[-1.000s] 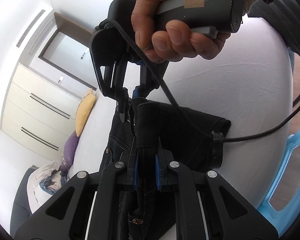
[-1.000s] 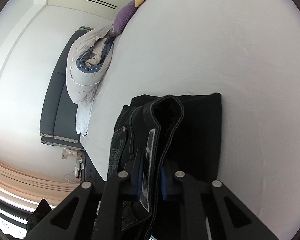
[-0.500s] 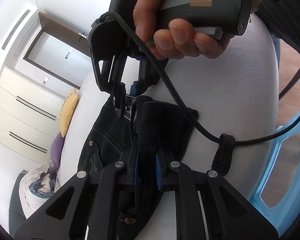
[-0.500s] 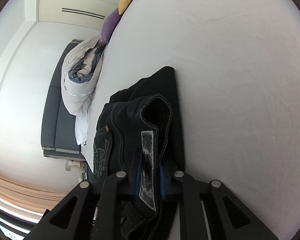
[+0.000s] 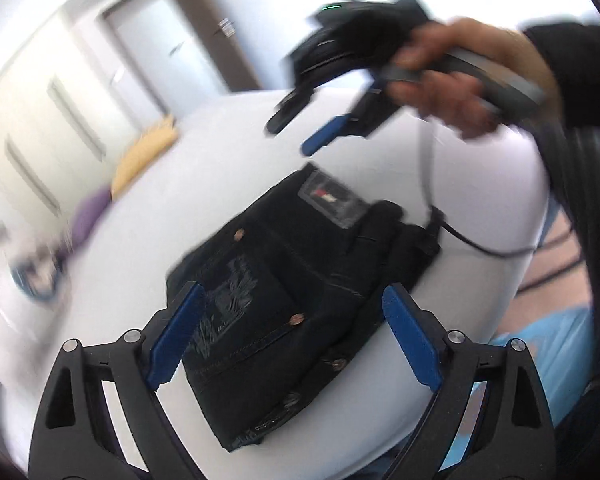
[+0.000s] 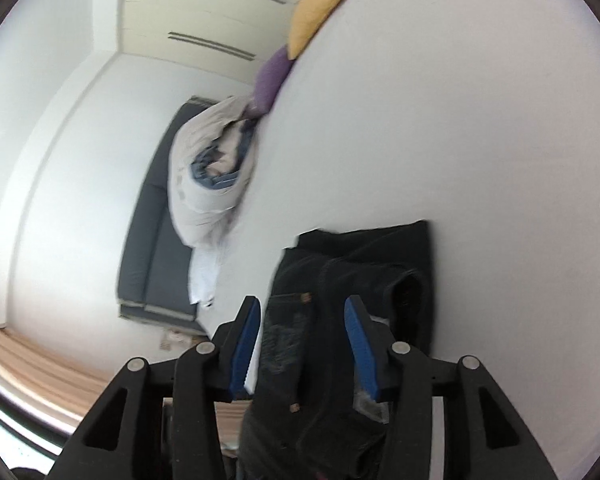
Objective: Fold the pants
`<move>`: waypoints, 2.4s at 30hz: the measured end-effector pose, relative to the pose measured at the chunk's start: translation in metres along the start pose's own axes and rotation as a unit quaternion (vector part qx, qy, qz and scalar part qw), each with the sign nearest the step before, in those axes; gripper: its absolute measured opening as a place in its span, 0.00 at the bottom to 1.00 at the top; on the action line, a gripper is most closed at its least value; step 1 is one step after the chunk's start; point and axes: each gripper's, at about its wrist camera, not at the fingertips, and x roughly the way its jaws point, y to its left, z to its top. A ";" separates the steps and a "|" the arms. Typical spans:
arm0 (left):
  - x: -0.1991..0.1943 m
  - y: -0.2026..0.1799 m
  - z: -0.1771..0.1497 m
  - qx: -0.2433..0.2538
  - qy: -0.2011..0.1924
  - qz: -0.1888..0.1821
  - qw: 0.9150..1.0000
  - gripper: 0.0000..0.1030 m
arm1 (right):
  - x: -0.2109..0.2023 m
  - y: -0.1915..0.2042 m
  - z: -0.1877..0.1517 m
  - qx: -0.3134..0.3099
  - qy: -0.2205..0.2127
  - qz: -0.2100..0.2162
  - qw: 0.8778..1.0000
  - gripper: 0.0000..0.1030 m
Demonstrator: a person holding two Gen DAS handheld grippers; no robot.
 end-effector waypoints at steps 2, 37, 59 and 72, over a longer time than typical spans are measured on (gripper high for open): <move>0.012 0.039 -0.002 -0.089 0.009 -0.029 0.996 0.86 | 0.013 0.008 -0.011 -0.012 0.028 0.028 0.999 0.47; 0.083 0.126 -0.086 -0.291 0.108 -0.066 0.948 0.06 | 0.040 -0.008 -0.069 -0.061 0.086 -0.151 0.983 0.09; 0.163 0.204 -0.092 -0.412 0.181 -0.153 0.880 0.74 | 0.030 -0.027 -0.035 -0.003 0.047 -0.212 0.976 0.68; 0.173 0.172 -0.053 -0.373 0.200 -0.119 0.898 0.21 | 0.050 -0.001 -0.039 -0.070 0.051 -0.245 0.966 0.20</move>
